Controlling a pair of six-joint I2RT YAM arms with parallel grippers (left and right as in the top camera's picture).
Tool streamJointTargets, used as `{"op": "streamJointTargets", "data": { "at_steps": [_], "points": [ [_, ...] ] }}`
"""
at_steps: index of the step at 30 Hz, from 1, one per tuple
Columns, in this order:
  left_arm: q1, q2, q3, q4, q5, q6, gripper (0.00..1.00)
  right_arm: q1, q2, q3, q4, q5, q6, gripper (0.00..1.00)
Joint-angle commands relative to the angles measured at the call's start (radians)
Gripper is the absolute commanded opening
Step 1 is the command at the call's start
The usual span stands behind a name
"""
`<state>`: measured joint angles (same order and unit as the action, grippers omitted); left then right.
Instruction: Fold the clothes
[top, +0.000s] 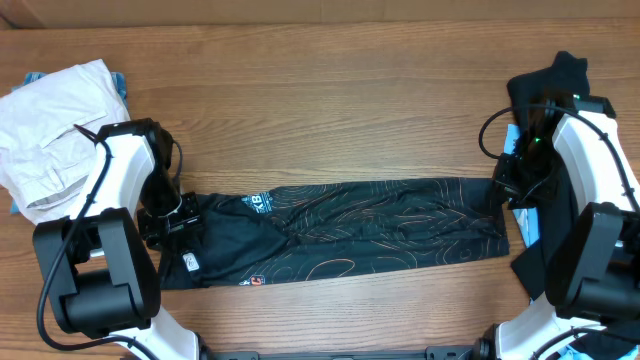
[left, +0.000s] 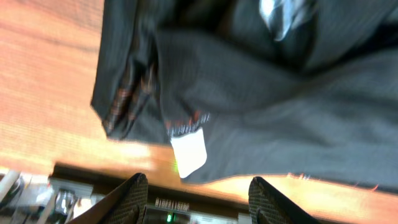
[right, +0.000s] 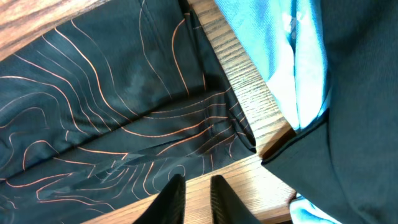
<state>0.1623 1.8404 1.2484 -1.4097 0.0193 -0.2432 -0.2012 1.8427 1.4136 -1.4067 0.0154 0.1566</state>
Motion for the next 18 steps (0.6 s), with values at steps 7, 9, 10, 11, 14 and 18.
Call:
{"op": "streamJointTargets", "data": {
  "at_steps": [7, 9, 10, 11, 14, 18],
  "points": [
    [-0.008, -0.005, -0.002, 0.155, 0.141, -0.023, 0.48, -0.002, -0.017, -0.001, 0.017, 0.010, -0.005, 0.30],
    [-0.016, -0.005, -0.002, 0.169, 0.166, -0.012, 0.46, -0.002, -0.016, -0.001, 0.025, 0.009, -0.005, 0.31],
    [-0.021, -0.005, -0.002, 0.172, 0.166, -0.011, 0.44, -0.002, -0.016, -0.001, 0.025, 0.009, -0.005, 0.31],
    [-0.027, -0.005, -0.002, 0.174, 0.165, -0.011, 0.43, -0.002, -0.016, -0.001, 0.025, 0.009, -0.005, 0.31],
    [-0.050, -0.005, -0.002, 0.184, 0.165, -0.011, 0.40, -0.002, -0.016, -0.002, 0.025, 0.001, -0.008, 0.31],
    [-0.079, -0.005, -0.002, 0.190, 0.165, -0.011, 0.38, -0.002, -0.016, -0.040, 0.059, -0.010, -0.020, 0.31]
  ]
}}
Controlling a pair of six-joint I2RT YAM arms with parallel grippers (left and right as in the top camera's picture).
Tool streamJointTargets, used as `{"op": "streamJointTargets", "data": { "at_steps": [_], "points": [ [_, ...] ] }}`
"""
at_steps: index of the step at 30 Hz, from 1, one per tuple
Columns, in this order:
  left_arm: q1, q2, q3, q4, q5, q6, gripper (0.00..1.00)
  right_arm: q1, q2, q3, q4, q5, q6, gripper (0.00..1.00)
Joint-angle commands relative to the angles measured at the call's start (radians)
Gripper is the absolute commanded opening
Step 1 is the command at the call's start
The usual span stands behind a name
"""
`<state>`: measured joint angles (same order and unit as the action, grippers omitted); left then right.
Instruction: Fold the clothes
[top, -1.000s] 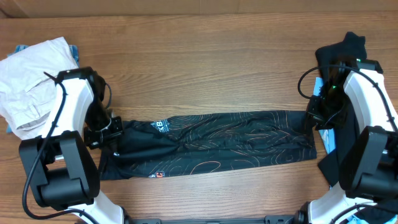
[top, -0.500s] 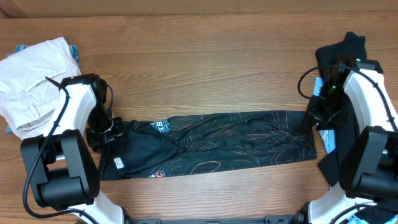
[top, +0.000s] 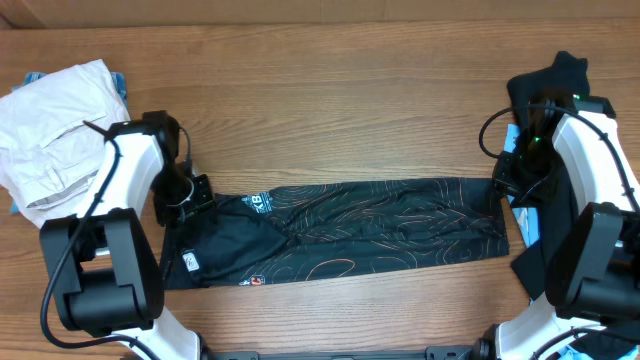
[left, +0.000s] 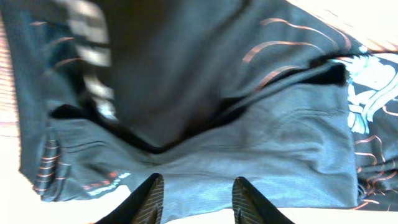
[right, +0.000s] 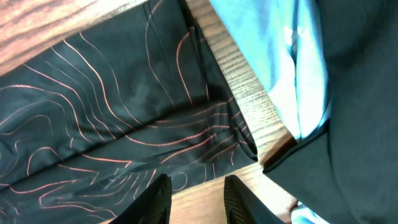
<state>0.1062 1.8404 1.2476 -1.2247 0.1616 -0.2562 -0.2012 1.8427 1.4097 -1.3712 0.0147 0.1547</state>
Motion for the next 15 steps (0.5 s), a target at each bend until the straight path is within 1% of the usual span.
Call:
{"op": "streamJointTargets", "data": {
  "at_steps": [1, 7, 10, 14, 15],
  "points": [
    [-0.029, -0.005, -0.002, 0.007, 0.023, 0.002, 0.38, -0.002, -0.016, -0.061, 0.042, -0.030, -0.034, 0.32],
    [-0.050, -0.005, -0.005, 0.013, 0.003, 0.002, 0.38, -0.003, -0.015, -0.206, 0.184, -0.041, -0.055, 0.39],
    [-0.050, -0.005, -0.028, 0.024, 0.004, 0.001, 0.38, -0.003, -0.015, -0.263, 0.244, -0.040, -0.055, 0.50],
    [-0.050, -0.004, -0.070, 0.043, 0.004, 0.001, 0.38, -0.003, -0.014, -0.323, 0.323, -0.039, -0.055, 0.51],
    [-0.050, -0.005, -0.080, 0.047, 0.005, 0.001, 0.38, -0.003, -0.014, -0.336, 0.341, -0.039, -0.055, 0.54]
  ]
}}
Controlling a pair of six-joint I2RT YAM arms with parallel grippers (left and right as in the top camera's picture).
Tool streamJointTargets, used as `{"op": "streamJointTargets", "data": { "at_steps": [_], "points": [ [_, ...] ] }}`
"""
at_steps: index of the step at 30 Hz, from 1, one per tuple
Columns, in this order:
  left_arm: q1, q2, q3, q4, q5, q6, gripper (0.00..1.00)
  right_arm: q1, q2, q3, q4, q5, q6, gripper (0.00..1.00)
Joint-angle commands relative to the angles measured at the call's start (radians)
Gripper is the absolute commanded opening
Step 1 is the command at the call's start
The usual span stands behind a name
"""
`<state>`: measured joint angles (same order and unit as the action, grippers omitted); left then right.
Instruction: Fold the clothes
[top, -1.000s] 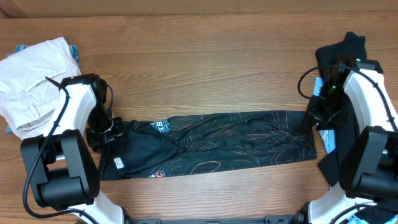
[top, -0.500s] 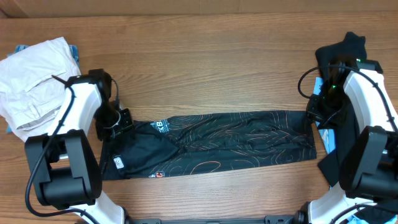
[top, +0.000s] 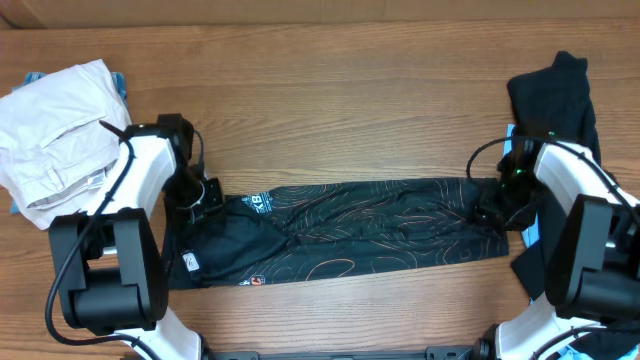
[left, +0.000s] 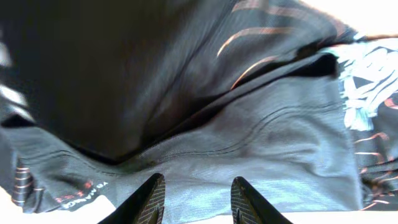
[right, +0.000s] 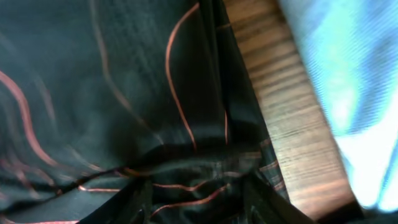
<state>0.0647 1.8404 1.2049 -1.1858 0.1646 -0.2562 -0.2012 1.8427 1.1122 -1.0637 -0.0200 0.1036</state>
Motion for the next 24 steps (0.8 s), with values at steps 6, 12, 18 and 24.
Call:
{"op": "streamJointTargets", "data": {
  "at_steps": [6, 12, 18, 24],
  "points": [
    [-0.009, -0.005, -0.089, 0.016, 0.013, 0.001, 0.38, -0.003, -0.013, -0.121, 0.159, -0.007, -0.004, 0.65],
    [-0.009, -0.005, -0.105, 0.013, 0.029, 0.000, 0.39, -0.003, -0.013, -0.123, 0.179, -0.007, -0.004, 0.77],
    [-0.009, -0.004, -0.172, 0.088, 0.055, -0.014, 0.40, -0.003, -0.013, -0.123, 0.180, -0.003, -0.007, 0.80],
    [-0.009, -0.004, -0.239, 0.246, 0.053, -0.014, 0.40, -0.001, -0.013, -0.123, 0.192, -0.033, -0.007, 0.60]
  ]
}}
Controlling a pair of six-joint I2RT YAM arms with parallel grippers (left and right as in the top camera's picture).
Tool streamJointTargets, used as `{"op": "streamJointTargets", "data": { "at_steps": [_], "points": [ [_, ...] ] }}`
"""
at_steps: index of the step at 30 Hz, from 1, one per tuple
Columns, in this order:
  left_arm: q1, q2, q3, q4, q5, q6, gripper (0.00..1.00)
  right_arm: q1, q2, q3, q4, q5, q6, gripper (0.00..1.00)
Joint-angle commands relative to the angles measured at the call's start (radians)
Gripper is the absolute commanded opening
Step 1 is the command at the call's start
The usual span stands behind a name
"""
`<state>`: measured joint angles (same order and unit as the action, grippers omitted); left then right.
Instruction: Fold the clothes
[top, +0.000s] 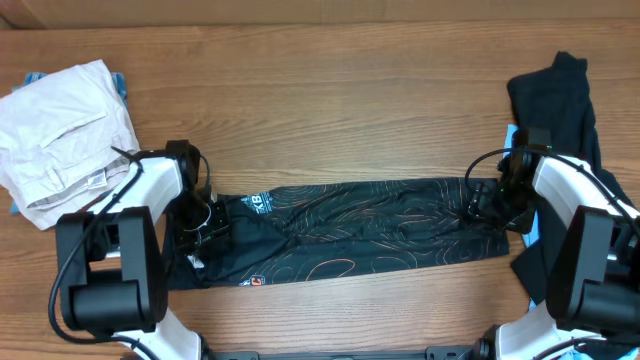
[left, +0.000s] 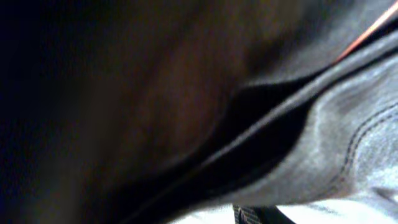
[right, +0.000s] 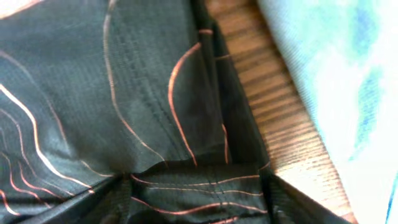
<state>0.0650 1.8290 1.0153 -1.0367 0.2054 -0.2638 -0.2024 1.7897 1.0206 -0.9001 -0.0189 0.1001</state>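
A long black garment (top: 350, 230) with orange contour lines lies flat as a strip across the table. My left gripper (top: 200, 218) is pressed down on its left end. Dark cloth (left: 155, 93) fills the left wrist view, with one fingertip (left: 255, 215) showing off centre and the other hidden. My right gripper (top: 487, 205) is at the garment's far right corner. It is open (right: 199, 202), its fingers (right: 115, 202) spread wide on either side of a raised fold of the hem (right: 199, 180).
A pile of white clothes (top: 60, 120) sits at the back left. Another black garment (top: 555, 90) lies at the back right, and a light blue cloth (right: 348, 74) lies just right of the right gripper. Bare wood (top: 330, 100) stretches behind the strip.
My left gripper has moved nearer and lower onto the garment's left end, so cloth now covers its camera. My right gripper sits closer to the corner fold, with its fingers spread wider.
First my left gripper hovered open by the white label at the left end's near side, and my right gripper stood nearly shut beside the right end. Then the left was over the far left corner and the right had opened. Both have since come down onto the cloth.
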Motion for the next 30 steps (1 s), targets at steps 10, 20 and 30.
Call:
{"op": "streamJointTargets", "data": {
  "at_steps": [10, 20, 30],
  "points": [
    [-0.007, 0.007, -0.098, 0.320, -0.023, -0.014, 0.40, 0.000, 0.040, -0.032, 0.052, -0.080, -0.004, 0.04],
    [-0.006, 0.009, -0.098, 0.544, -0.036, -0.022, 0.39, 0.000, 0.040, -0.032, 0.122, -0.145, 0.001, 0.04],
    [-0.006, 0.009, -0.088, 0.657, -0.074, -0.029, 0.43, 0.021, 0.040, -0.031, 0.198, -0.177, 0.000, 0.04]
  ]
}}
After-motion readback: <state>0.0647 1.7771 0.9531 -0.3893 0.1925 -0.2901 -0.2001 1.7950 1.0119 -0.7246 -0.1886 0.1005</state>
